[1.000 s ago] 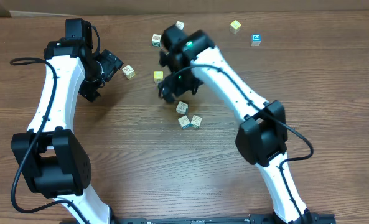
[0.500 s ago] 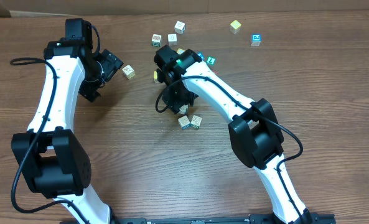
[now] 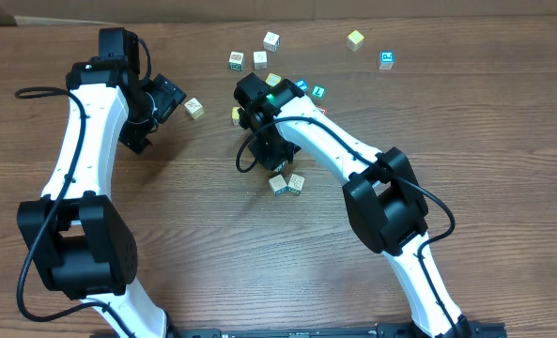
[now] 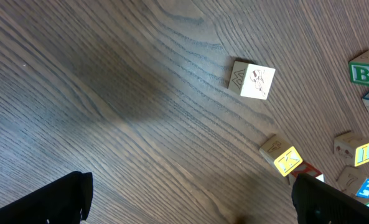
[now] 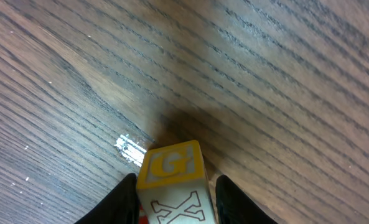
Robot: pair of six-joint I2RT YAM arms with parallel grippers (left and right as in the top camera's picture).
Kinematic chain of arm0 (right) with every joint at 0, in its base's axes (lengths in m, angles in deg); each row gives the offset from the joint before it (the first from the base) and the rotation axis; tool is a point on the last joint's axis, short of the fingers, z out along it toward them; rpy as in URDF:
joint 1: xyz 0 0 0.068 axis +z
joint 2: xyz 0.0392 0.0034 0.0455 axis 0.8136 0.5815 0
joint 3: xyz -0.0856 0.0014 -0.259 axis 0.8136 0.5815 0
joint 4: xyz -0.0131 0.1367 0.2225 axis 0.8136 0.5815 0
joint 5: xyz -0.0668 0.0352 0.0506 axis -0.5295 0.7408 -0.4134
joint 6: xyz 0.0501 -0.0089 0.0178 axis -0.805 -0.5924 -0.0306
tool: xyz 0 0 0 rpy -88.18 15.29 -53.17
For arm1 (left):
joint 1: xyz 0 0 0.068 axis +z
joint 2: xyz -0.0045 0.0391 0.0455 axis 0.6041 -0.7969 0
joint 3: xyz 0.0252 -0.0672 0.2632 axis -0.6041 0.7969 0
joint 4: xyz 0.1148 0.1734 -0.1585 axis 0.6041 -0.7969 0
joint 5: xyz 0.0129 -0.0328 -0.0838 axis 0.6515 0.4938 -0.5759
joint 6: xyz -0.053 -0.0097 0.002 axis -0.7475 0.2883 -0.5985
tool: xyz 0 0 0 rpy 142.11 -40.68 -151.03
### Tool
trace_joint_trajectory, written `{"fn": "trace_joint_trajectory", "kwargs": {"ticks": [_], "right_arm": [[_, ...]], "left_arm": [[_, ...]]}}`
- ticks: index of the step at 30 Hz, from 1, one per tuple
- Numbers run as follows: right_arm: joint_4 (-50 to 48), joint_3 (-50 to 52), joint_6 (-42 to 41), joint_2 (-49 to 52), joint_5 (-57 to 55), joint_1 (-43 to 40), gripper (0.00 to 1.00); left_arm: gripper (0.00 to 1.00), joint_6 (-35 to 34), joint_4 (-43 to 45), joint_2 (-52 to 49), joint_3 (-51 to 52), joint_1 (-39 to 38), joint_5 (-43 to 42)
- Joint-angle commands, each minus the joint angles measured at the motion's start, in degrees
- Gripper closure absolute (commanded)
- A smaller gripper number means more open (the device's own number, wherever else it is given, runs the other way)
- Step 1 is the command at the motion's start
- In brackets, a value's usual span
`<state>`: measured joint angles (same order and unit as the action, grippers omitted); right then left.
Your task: Form a circle
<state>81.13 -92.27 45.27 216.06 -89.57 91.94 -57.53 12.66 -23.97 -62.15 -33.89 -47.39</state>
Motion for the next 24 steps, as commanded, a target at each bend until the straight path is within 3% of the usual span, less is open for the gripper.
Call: {"fn": "trace_joint_trajectory", "kwargs": {"ticks": [1, 20, 24], "right_arm": [[0.11, 0.39, -2.19, -0.66, -0.17, -0.5, 0.63], [1.64, 0.39, 2.08, -0.66, -2.1, -0.61, 0.62], [1.31, 0.39, 2.05, -0.66, -2.08, -0.61, 0.52]], "left_arm": [[0.0, 1.46, 0.07, 0.55, -0.39, -0.02, 0.42], [0.0, 1.46, 0.07, 0.55, -0.39, -0.02, 0.42], [0.0, 1.46, 0.04, 0.55, -0.39, -0.02, 0.42]]}}
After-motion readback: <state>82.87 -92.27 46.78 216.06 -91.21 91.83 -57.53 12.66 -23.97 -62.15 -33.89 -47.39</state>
